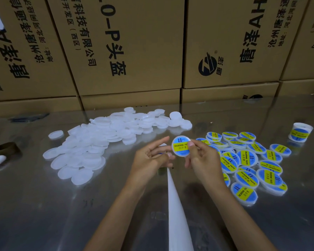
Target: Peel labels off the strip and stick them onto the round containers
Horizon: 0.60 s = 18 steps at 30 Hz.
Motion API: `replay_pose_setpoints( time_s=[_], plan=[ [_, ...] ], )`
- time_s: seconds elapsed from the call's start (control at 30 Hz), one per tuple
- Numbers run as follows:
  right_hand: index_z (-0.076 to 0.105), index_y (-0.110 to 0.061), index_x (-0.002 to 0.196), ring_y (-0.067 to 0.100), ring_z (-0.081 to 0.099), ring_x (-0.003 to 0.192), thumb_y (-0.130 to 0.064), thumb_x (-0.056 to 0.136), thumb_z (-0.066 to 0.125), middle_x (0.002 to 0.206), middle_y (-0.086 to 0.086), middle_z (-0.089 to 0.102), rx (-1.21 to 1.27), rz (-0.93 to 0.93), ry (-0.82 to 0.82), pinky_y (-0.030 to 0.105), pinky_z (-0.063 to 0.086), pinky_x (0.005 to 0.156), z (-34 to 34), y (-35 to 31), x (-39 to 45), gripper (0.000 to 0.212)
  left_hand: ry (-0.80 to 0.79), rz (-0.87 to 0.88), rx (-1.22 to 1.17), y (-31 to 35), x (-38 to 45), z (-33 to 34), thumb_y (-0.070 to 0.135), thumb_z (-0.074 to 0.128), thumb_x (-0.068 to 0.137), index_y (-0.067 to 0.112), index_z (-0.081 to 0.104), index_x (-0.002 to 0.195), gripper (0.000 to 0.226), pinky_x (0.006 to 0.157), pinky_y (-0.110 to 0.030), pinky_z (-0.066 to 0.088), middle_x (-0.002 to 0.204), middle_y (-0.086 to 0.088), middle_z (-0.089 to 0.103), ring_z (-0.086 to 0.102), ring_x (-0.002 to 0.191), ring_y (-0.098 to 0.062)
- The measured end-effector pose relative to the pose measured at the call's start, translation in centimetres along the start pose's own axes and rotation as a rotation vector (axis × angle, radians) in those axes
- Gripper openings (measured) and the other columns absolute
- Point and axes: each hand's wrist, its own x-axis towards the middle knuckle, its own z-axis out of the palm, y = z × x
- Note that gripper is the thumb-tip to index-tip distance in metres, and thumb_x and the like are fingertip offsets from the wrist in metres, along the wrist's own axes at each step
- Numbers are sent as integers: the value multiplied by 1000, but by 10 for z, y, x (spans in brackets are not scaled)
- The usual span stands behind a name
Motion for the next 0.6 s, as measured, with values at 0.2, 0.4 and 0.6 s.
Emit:
replay_pose_setpoints(
  time_s=[0.2, 0.4, 0.6],
  plan=[
    [73, -21, 109, 32, 59, 85, -31, 100, 48, 85, 10, 72, -456, 81, 302, 35, 39, 68, -37, 13, 22, 29, 232, 26, 6, -5, 4, -14, -2, 54, 93, 12, 75, 104, 27, 54, -28, 56, 87, -10, 77, 65, 63, -15],
    [71, -23, 116, 36, 59, 105, -31, 97, 50, 97, 9, 74, -502, 255, 380, 38, 41, 77, -56, 24, 27, 30, 302, -17, 46, -12, 7, -22, -1, 56, 89, 18, 76, 91, 27, 48, -24, 49, 82, -8, 76, 62, 59, -13],
    [73, -24, 112, 35, 59, 100, -26, 93, 49, 92, 6, 73, -527, 310, 370, 38, 43, 80, -60, 30, 28, 30, 319, -28, 74, -15, 9, -23, -2, 54, 90, 17, 76, 90, 30, 47, -23, 49, 83, -5, 77, 61, 56, -11]
  ],
)
